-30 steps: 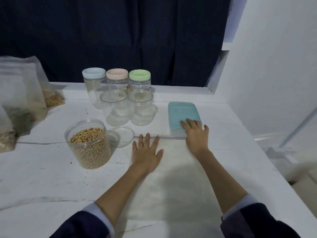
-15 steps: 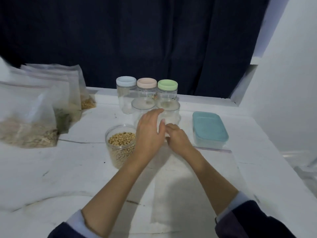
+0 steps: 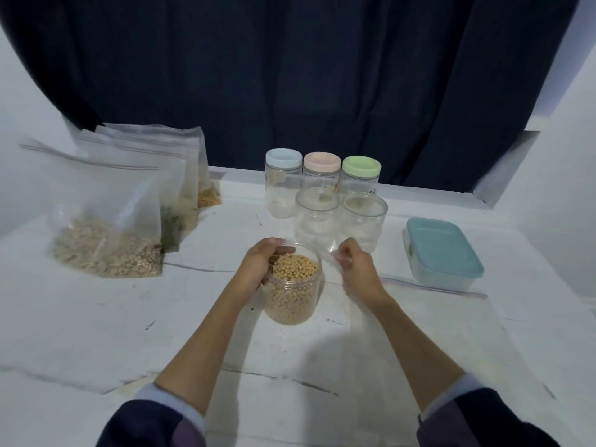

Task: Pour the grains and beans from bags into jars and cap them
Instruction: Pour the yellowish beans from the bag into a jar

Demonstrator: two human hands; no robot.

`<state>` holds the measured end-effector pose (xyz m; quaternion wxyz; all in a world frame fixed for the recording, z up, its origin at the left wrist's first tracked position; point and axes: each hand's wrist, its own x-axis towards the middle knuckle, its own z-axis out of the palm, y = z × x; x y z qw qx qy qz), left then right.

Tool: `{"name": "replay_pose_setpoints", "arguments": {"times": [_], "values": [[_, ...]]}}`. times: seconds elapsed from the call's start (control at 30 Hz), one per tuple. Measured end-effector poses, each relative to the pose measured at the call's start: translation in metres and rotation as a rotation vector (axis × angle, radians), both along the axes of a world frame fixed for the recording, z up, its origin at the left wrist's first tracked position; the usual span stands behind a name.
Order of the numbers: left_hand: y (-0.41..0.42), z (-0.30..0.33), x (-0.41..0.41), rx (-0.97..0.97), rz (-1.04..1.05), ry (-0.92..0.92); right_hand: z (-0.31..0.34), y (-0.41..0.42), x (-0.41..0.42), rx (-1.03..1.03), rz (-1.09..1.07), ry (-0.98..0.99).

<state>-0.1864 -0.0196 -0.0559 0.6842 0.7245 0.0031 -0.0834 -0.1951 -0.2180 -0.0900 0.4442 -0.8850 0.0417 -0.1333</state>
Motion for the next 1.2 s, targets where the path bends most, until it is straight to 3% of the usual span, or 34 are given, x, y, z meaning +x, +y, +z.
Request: {"name": "replay_pose_setpoints", "arguments": {"times": [0.17,0.23,0.3,0.37,0.43,0.63,1.03,1.2], "values": [[-0.003,0.001,-0.003,-0.045,-0.002,0.027,0.045,0.012,-0.001,0.531,-0.305,-0.271],[0.000,-0.004,0.000,-0.070,-0.031,0.013,0.061,0.017,0.006,0.752,-0.399,-0.192],[0.006,-0.006,0.000,-0.121,-0.055,0.009,0.071,0.026,0.009,0.894,-0.325,0.036],[0.009,-0.006,0.001,-0.145,-0.129,0.002,0.074,0.038,0.007,0.861,-0.197,0.253],[0.012,-0.007,0.002,-0.146,-0.202,-0.019,0.073,0.049,0.004,0.694,-0.122,0.341],[0.016,-0.015,0.007,-0.226,-0.266,-0.043,0.071,0.066,0.002,0.496,-0.005,0.200],[0.016,-0.029,0.005,-0.309,-0.245,-0.080,0.044,0.064,0.007,0.654,0.184,0.232],[0.009,-0.028,0.002,-0.351,-0.136,-0.105,0.051,0.063,0.010,0.670,0.244,0.290]]}}
